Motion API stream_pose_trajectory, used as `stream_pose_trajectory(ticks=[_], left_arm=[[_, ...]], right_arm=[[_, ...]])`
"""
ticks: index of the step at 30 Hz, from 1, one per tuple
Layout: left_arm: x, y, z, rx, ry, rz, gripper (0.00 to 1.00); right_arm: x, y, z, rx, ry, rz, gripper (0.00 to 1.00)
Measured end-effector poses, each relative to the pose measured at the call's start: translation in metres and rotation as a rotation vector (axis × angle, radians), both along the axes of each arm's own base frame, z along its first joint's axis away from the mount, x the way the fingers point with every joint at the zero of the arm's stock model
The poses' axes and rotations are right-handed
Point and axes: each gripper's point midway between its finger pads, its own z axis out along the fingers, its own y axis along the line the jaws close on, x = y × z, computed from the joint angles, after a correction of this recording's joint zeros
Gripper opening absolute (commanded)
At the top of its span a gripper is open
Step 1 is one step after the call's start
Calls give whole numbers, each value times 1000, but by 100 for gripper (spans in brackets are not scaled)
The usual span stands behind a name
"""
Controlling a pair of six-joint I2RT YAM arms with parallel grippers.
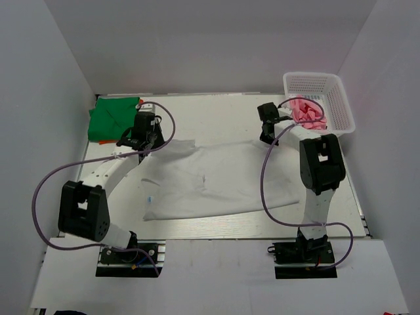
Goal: Fold and stack the t-shirts
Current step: Grap the side of the flattened tshirt furthest away from the robot with both arms, then fold the other side of the tshirt into a rectangle
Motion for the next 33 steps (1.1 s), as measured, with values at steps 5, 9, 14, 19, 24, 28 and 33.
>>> stream_pose_trajectory(ticks=[5,9,14,19,24,28,33], left_arm=[[-28,7,5,-31,-15,25,0],[-47,11,5,-58,-11,49,0],[-72,21,5,-100,-13,118,0],[-92,34,6,-124,-12,212,0],[-107,43,10,-157,-30,277,0],[-123,47,1,-182,-8,320,0],[-149,52,-28,-210,73,378,0]], right_arm=[[-24,-6,29,4,-51,9,0],[-38,-12,51,6,-104,20,0],[-58,-18,66,11,-145,35,0],[-78,-20,72,27,-163,53,0],[-94,-19,74,45,-172,84,0],[-109,-17,64,56,-149,106,0],[-130,-17,49,70,-120,113,11]])
